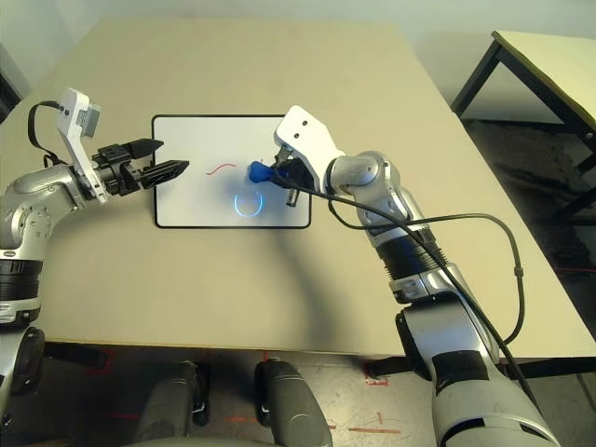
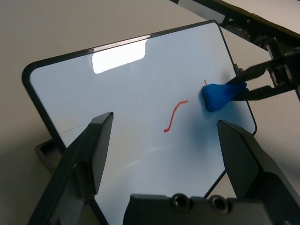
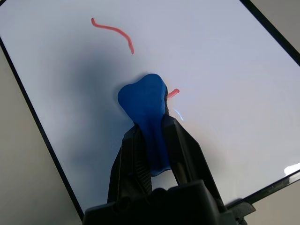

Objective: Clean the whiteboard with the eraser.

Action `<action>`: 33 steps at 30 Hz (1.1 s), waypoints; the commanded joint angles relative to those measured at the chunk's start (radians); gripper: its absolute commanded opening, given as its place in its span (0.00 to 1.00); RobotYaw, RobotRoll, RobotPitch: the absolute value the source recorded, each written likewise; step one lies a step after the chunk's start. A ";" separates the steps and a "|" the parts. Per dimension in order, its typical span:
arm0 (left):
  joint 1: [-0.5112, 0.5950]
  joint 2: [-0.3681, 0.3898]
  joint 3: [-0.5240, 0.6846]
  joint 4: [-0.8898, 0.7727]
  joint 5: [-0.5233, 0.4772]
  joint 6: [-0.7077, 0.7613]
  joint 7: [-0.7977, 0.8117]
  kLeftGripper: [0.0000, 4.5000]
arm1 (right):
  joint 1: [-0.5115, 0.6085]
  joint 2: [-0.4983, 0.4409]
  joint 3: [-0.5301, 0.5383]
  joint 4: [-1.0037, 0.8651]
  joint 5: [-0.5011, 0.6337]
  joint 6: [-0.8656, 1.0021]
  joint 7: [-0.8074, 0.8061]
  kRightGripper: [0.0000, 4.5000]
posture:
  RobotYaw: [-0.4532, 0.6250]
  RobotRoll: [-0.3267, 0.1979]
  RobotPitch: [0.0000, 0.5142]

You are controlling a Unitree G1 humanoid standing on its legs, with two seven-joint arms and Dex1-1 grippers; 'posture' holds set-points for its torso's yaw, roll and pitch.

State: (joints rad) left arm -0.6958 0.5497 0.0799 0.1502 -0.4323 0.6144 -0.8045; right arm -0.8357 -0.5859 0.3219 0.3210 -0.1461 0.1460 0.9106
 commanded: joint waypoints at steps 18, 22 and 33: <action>0.016 -0.015 -0.009 -0.026 -0.009 0.033 -0.011 1.00 | 0.002 0.001 -0.025 0.022 -0.021 0.039 0.026 0.05 | 0.38 0.62 0.33; 0.028 -0.018 -0.006 -0.048 -0.013 0.046 -0.004 1.00 | -0.057 0.071 -0.003 0.077 -0.037 0.024 0.022 0.03 | 0.40 0.62 0.33; 0.056 -0.019 0.002 -0.093 -0.027 0.072 0.014 1.00 | -0.102 0.041 -0.018 0.147 -0.055 -0.025 0.050 0.01 | 0.40 0.62 0.33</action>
State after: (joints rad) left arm -0.6568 0.5291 0.0765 0.0783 -0.4485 0.6767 -0.7935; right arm -0.9438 -0.5139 0.3043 0.4283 -0.1734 0.1042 0.9561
